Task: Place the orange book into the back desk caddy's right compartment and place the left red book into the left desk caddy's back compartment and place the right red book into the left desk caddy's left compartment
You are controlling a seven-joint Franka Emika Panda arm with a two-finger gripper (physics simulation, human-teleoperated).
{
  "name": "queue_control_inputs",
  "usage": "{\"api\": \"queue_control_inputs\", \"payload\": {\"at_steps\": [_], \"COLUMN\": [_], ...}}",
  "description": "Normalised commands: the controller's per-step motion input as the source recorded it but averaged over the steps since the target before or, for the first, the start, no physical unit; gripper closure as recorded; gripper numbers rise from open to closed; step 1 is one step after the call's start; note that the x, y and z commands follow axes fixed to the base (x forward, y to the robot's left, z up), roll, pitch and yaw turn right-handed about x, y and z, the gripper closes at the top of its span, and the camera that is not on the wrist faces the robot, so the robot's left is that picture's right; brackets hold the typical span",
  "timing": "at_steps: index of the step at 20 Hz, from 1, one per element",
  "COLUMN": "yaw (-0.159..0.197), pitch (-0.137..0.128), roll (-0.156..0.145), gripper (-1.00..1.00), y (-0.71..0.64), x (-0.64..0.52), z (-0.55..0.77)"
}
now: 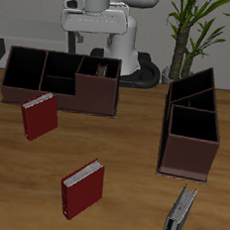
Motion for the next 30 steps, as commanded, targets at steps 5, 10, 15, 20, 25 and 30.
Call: {"api": "queue_control_inputs", "payload": {"at_steps": [5, 10, 15, 20, 25, 30], "yaw": [-0.015, -0.012, -0.01, 0.006, -0.026, -0.005], "pitch": [-0.047, 0.021, 0.018, 0.001, 0.001, -0.018], "roll": [-0.07, -0.044, -0.018, 0.027, 0.022, 0.008], "gripper": [-1.0, -1.0, -1.0, -1.0, -1.0, -1.0], "y": [-0.53, -0.49, -0.32, -0.06, -0.06, 0.0], "x": [0.32, 0.35, 0.29, 0.21, 0.28, 0.4], "z": [0.26, 0.04, -0.05, -0.03, 0.01, 0.06]}}
